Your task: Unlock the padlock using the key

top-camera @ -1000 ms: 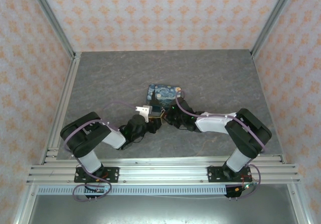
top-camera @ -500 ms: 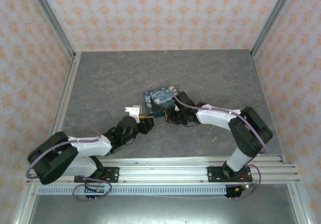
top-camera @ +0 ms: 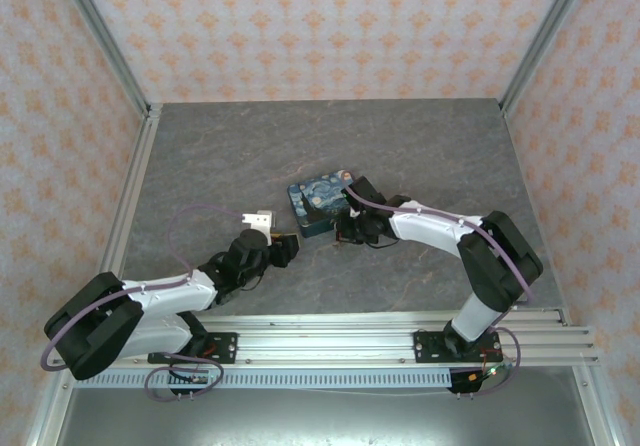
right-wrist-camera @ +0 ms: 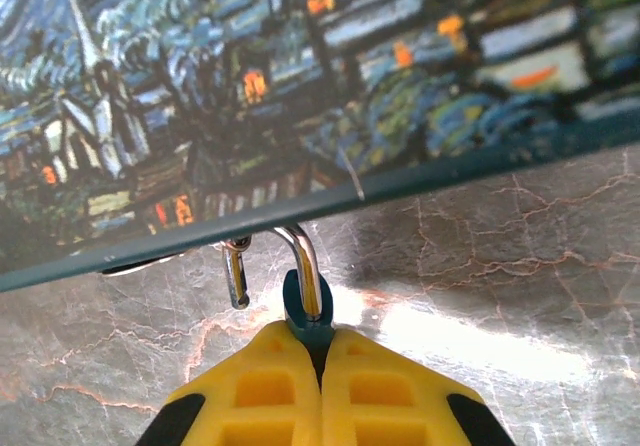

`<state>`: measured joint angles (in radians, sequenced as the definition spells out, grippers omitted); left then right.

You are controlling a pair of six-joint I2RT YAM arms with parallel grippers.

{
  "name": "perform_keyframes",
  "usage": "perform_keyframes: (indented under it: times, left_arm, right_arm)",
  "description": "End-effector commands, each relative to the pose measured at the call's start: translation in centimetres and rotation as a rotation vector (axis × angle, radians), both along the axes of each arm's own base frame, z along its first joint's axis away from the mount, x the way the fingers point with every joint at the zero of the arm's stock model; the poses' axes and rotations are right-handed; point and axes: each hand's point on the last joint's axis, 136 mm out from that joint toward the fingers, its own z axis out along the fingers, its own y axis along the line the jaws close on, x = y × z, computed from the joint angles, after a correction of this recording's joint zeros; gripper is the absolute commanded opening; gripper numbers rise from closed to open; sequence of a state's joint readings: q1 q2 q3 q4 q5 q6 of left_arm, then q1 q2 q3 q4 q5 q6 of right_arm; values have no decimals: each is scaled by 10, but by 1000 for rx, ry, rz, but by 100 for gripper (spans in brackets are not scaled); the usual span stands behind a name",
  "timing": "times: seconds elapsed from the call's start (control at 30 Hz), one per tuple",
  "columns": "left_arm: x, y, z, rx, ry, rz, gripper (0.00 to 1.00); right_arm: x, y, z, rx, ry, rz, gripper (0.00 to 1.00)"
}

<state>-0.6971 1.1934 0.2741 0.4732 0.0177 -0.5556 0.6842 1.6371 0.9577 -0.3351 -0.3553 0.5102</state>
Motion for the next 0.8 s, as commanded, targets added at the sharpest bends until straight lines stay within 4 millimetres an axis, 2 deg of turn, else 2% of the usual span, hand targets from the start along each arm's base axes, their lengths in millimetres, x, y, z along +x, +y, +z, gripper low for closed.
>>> perform_keyframes:
  times: [0.0, 0.3, 0.5, 0.63, 0.77]
  left_arm:
    - [6, 0, 9, -14, 0, 17, 48]
    - [6, 2, 9, -14, 14, 33, 48]
    - [5, 3, 8, -17, 27, 40, 48]
    - [3, 4, 5, -13, 41, 42, 48]
    - [2, 4, 5, -15, 48, 40, 48]
  right_arm:
    - [10, -2, 5, 4, -20, -96, 0]
    - [25, -3, 16, -55, -54, -99, 0]
    - [37, -5, 11, -110, -39, -71, 0]
    - [38, -5, 4, -146, -30, -28, 0]
    - [38, -14, -5, -202, -21, -36, 0]
